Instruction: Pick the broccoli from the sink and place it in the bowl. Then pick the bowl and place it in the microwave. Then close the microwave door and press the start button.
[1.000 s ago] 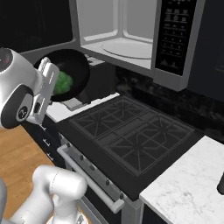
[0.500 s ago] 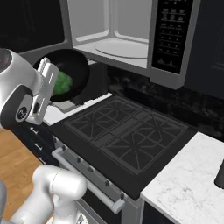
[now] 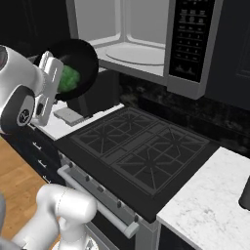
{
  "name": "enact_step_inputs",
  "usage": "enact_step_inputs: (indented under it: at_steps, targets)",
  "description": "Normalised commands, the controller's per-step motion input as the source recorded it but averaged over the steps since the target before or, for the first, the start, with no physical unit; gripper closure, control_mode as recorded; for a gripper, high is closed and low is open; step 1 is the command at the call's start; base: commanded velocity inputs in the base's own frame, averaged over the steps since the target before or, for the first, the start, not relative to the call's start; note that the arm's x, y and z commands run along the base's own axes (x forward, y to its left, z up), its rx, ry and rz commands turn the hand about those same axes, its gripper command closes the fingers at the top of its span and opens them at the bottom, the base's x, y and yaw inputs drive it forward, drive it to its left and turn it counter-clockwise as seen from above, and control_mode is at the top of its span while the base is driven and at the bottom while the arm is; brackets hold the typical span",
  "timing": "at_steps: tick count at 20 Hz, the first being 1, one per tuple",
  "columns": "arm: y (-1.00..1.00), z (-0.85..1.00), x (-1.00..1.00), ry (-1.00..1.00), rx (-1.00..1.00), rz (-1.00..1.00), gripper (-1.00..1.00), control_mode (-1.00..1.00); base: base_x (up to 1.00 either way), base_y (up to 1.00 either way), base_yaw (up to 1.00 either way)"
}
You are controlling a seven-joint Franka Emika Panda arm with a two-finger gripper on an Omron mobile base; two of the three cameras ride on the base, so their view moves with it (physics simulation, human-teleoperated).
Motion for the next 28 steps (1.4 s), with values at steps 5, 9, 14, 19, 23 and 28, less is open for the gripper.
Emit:
enact_step_inputs:
  at_steps: [5, 9, 14, 19, 23, 28]
  targets:
    - [-0.15, 0.41, 0.66, -0.04, 0.00, -0.04, 1.00, -1.00, 0.00, 0.00, 0.00]
    - [-0.03, 0.19, 0.89, 0.01, 0.00, -0.11, 1.00, -1.00, 0.00, 0.00, 0.00]
    - [-0.18, 0.09, 0.81, 0.01, 0.00, -0.14, 1.00, -1.00, 0.00, 0.00, 0.00]
    - [-0.28, 0.07, 0.68, 0.00, 0.00, -0.14, 1.00, -1.00, 0.00, 0.00, 0.00]
    - [-0.24, 0.22, 0.26, 0.00, 0.01, -0.03, 1.00, -1.00, 0.00, 0.00, 0.00]
    - [-0.20, 0.18, 0.49, 0.02, 0.02, 0.00, 1.00, -1.00, 0.00, 0.00, 0.00]
